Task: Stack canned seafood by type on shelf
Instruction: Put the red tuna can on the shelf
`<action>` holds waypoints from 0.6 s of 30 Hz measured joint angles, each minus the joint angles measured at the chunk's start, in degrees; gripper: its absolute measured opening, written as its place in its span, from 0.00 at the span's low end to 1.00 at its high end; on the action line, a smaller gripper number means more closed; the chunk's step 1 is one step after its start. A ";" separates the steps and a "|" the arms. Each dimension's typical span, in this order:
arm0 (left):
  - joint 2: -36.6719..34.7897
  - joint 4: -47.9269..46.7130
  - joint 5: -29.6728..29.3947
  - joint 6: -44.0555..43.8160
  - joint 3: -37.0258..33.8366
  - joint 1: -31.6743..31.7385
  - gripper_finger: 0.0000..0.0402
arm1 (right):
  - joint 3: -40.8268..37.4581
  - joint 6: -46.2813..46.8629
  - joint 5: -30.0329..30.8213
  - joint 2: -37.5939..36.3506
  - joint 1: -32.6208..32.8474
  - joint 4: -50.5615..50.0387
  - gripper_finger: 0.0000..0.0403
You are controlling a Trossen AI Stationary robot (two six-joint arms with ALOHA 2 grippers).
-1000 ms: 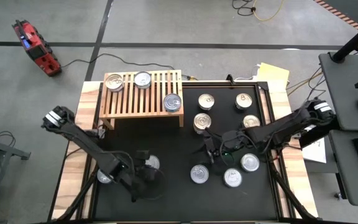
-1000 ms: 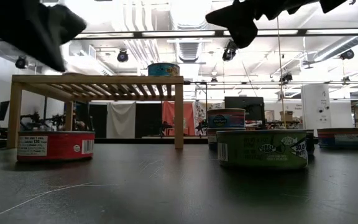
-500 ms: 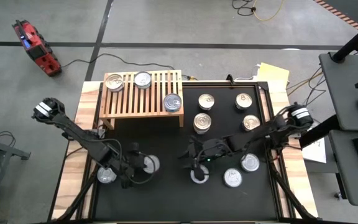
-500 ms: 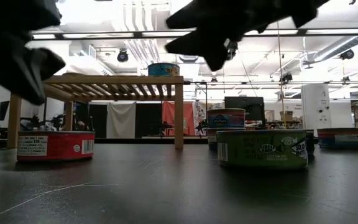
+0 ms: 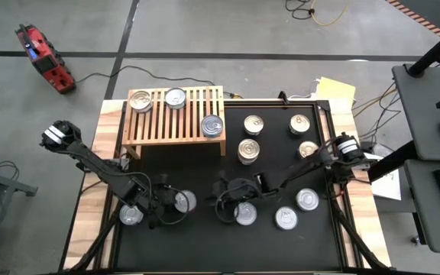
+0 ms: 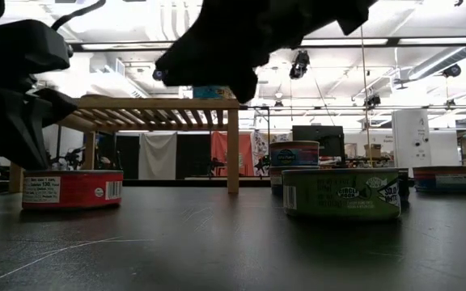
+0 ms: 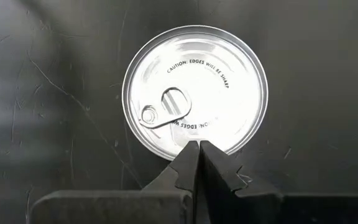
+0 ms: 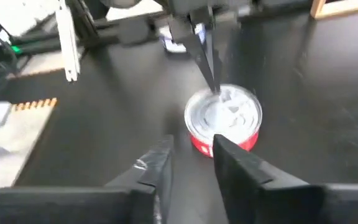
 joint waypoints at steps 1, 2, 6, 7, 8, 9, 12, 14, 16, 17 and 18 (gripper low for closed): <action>0.03 0.08 -0.04 0.00 -0.01 -0.02 0.00 | 0.83 0.12 0.16 0.87 0.02 0.26 0.21; 0.04 0.19 -0.04 0.02 -0.04 -0.02 0.00 | 1.38 0.38 0.60 1.49 0.02 0.71 0.18; 0.31 0.60 -0.04 0.02 -0.07 -0.13 0.00 | 2.45 2.11 4.17 3.26 0.26 0.85 0.09; 0.47 0.74 -0.05 0.02 -0.09 -0.13 0.00 | 2.37 2.65 5.01 3.45 0.31 0.08 0.07; 0.57 0.89 -0.26 0.08 -0.09 -0.15 0.00 | 2.60 3.28 5.80 3.85 0.41 0.13 0.05; 0.57 0.92 -0.53 0.13 -0.10 -0.34 0.00 | 2.95 3.46 6.41 4.26 0.45 0.54 0.03; 0.75 1.05 -1.75 0.09 -0.15 -0.45 0.00 | 3.72 3.96 7.46 5.37 0.84 0.54 0.03; 0.89 0.97 -2.28 0.09 -0.20 -0.59 0.00 | 4.20 4.04 7.42 6.32 1.04 0.68 0.03; 1.19 1.27 -2.80 0.09 -0.20 -0.66 0.00 | 5.12 4.13 7.43 7.70 1.19 0.97 0.03; 1.19 1.33 -2.87 0.08 -0.22 -0.73 0.00 | 5.50 4.49 7.36 8.28 1.22 0.98 0.03; 1.30 1.54 -3.05 0.09 -0.26 -0.72 0.00 | 5.84 4.60 7.37 8.86 1.26 0.72 0.03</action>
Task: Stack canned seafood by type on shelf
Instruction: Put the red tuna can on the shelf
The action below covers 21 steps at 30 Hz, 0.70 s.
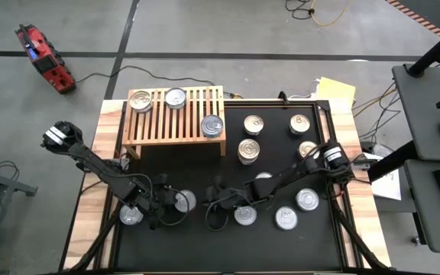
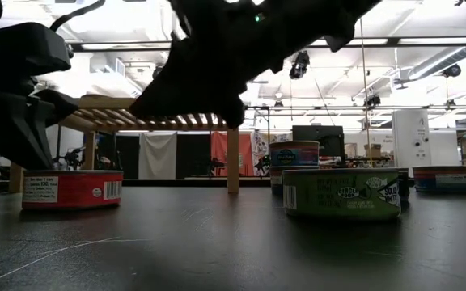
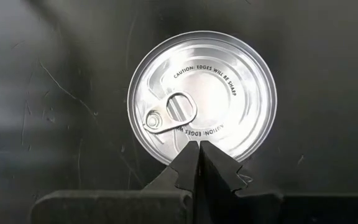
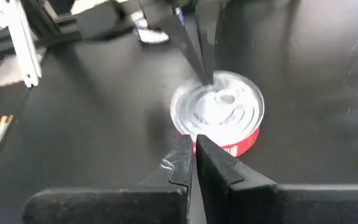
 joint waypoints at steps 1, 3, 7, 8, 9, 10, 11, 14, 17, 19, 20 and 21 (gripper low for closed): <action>0.16 0.31 -0.30 -0.01 0.00 -0.01 0.00 | 0.69 0.15 0.06 0.62 0.01 0.02 0.03; 0.18 0.35 -0.44 -0.34 -0.02 -0.07 0.00 | 1.57 0.31 0.00 1.34 0.01 0.10 0.03; 0.54 0.86 -0.70 -2.04 -0.29 -0.32 0.00 | 2.30 0.30 0.06 1.87 0.01 -0.15 0.03; 0.74 1.27 -0.95 -2.14 -0.37 -0.37 0.00 | 2.30 0.37 0.04 1.87 0.01 -0.08 0.03; 0.76 1.72 -1.08 -2.16 -0.50 -0.56 0.00 | 2.30 0.68 0.04 1.87 0.01 -0.12 0.03; 0.86 2.04 -1.11 -2.18 -0.67 -0.69 0.00 | 2.30 1.17 0.02 1.87 0.01 -0.22 0.03; 1.06 2.60 -1.25 -2.18 -0.77 -0.72 0.00 | 2.30 1.52 0.02 1.87 0.01 -0.24 0.03; 1.20 3.64 -1.72 -2.89 -1.09 -1.13 0.00 | 2.30 2.05 -0.02 1.89 0.01 -0.23 0.03; 1.22 4.74 -2.17 -3.44 -1.60 -1.45 0.00 | 2.30 3.53 -0.04 1.95 0.01 -1.46 0.03; 1.22 6.07 -2.23 -3.48 -2.12 -1.55 0.00 | 2.30 5.72 -0.05 1.96 0.01 -2.88 0.03; 1.20 6.89 -2.23 -3.50 -2.50 -1.57 0.00 | 2.28 7.12 -0.03 1.96 0.01 -3.55 0.03; 1.19 7.99 -2.24 -3.50 -2.99 -1.58 0.00 | 2.28 8.68 -0.03 1.96 0.01 -4.17 0.03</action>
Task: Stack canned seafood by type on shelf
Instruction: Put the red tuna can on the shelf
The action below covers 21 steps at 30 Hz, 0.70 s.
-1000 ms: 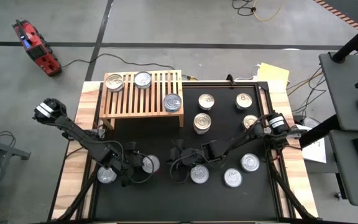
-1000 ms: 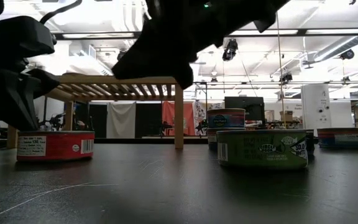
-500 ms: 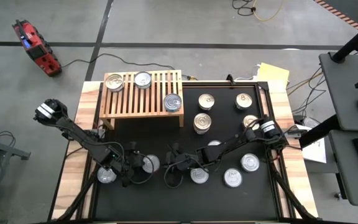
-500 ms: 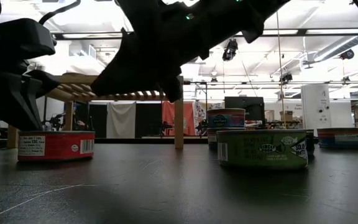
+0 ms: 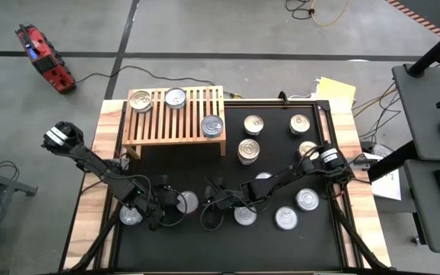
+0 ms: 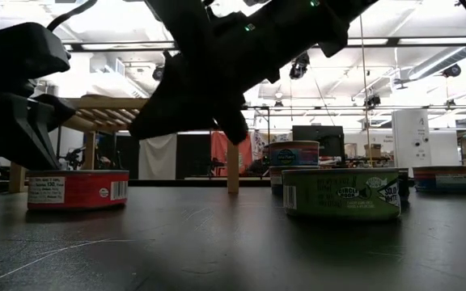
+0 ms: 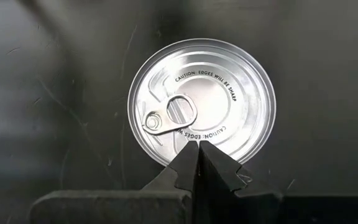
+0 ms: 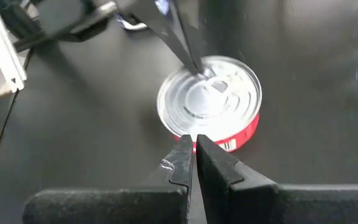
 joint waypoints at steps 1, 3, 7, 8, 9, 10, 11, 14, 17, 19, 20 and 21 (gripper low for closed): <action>-0.04 1.03 -0.08 0.05 -0.52 -0.04 0.00 | 0.00 1.56 0.01 0.00 0.00 -0.50 0.03; -0.06 2.77 -0.12 0.17 -1.52 -0.08 0.00 | 0.00 3.77 0.01 0.00 -0.02 -0.83 0.03; -0.05 3.75 -0.91 0.29 -2.42 -0.43 0.00 | 0.00 4.97 -0.01 0.00 -0.02 -0.72 0.03; -0.04 4.03 -1.00 0.48 -2.62 -0.45 0.00 | 0.00 5.58 -0.01 0.00 -0.02 -0.75 0.03; -0.04 4.41 -1.04 0.60 -2.83 -0.46 0.00 | 0.00 6.37 -0.01 0.00 -0.02 -0.77 0.03; -0.04 4.89 -1.22 0.94 -3.07 -0.55 0.00 | 0.00 6.58 -0.01 0.00 -0.02 -0.77 0.03; -0.04 5.36 -1.57 0.97 -3.30 -0.64 0.00 | 0.00 6.60 0.01 0.00 -0.02 -0.77 0.03; -0.02 6.12 -2.26 1.09 -3.86 -0.97 0.00 | 0.00 6.60 0.01 0.00 -0.02 -0.77 0.03; -0.02 7.18 -2.75 1.04 -4.49 -1.42 0.00 | -0.02 6.60 0.06 0.00 -0.04 -0.74 0.03; -0.02 7.77 -3.00 0.52 -4.88 -1.83 0.00 | -0.02 6.60 0.22 0.00 -0.04 -0.77 0.03; -0.02 7.90 -3.13 0.19 -5.01 -2.06 0.00 | -0.02 6.61 0.38 0.00 -0.04 -0.77 0.03; -0.02 7.89 -3.41 -0.12 -5.09 -2.34 0.00 | -0.02 6.74 0.40 0.00 -0.03 -0.77 0.03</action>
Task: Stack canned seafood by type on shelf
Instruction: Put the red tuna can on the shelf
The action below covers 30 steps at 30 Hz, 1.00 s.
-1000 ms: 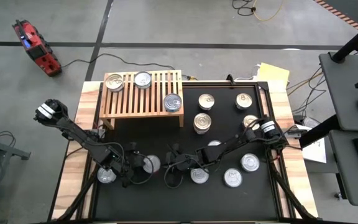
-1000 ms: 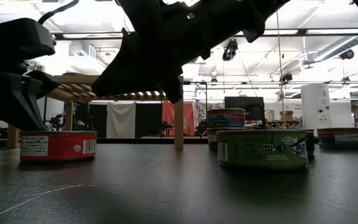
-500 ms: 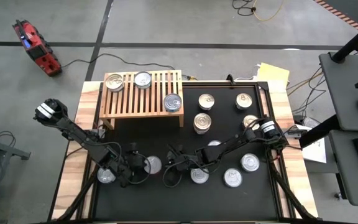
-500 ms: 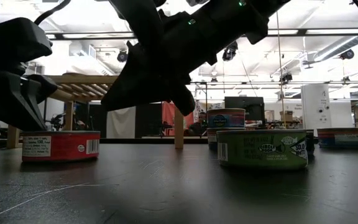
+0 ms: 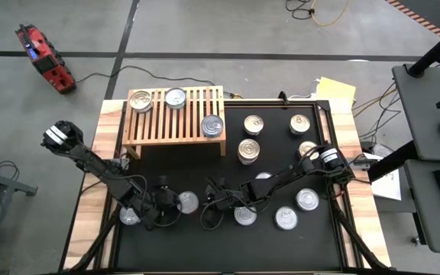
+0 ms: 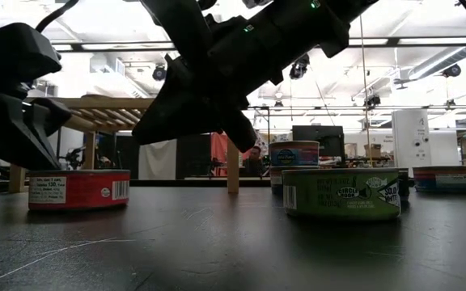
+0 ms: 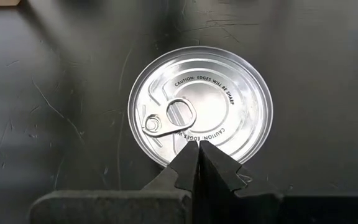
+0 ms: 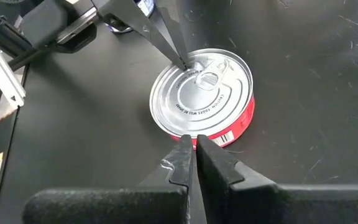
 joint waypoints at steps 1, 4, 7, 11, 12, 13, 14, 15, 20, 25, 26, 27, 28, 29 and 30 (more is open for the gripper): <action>0.02 -0.02 -0.40 -0.05 -0.09 -0.26 0.00 | 0.00 0.47 0.00 0.00 -0.01 0.00 0.03; 0.04 -0.15 -1.16 -0.15 -0.15 -0.92 0.00 | 0.00 2.30 0.00 0.00 0.00 0.00 0.03; 0.04 -0.53 -1.44 -0.23 -0.16 -1.58 0.00 | -0.02 2.47 0.00 0.00 0.01 0.00 0.03; 0.09 -0.53 -1.67 -0.07 -0.20 -1.82 0.00 | -0.04 2.55 -0.02 0.00 0.01 0.02 0.03; 0.09 -0.50 -1.67 -0.07 -0.20 -1.82 0.00 | -0.04 2.59 -0.06 0.00 0.00 0.06 0.03; 0.09 -0.50 -1.67 -0.07 -0.20 -1.82 0.00 | -0.04 2.75 -0.11 0.00 -0.01 0.11 0.03; 0.09 -0.50 -1.67 -0.08 -0.20 -1.82 0.00 | -0.04 2.83 -0.24 0.00 0.00 0.18 0.03; 0.09 -0.49 -1.67 -0.10 -0.20 -1.82 0.00 | -0.04 2.83 -0.28 0.00 -0.01 0.24 0.03; 0.09 -0.44 -1.84 -0.07 -0.20 -1.82 0.00 | -0.04 2.85 -0.33 0.00 0.01 0.09 0.09; 0.09 -0.33 -1.89 -0.07 -0.20 -1.82 0.00 | -0.04 4.72 -0.34 0.00 -0.15 0.07 0.27; 0.09 -0.31 -1.89 -0.07 -0.20 -1.82 0.00 | -0.04 6.16 -0.37 0.00 -0.23 0.05 0.31; 0.09 -0.31 -1.91 -0.07 -0.20 -1.84 0.00 | -0.04 7.50 -0.42 0.00 -0.31 0.00 0.35; 0.09 -0.29 -1.91 -0.07 -0.20 -1.84 0.00 | -0.04 8.51 -0.43 0.00 -0.42 -0.02 0.39; 0.09 -0.29 -1.91 -0.07 -0.20 -1.85 0.00 | -0.04 9.49 -0.45 0.00 -0.53 -0.02 0.43; 0.09 -0.29 -1.91 -0.07 -0.22 -1.85 0.00 | -0.09 10.49 -0.39 0.00 -0.64 -0.04 0.47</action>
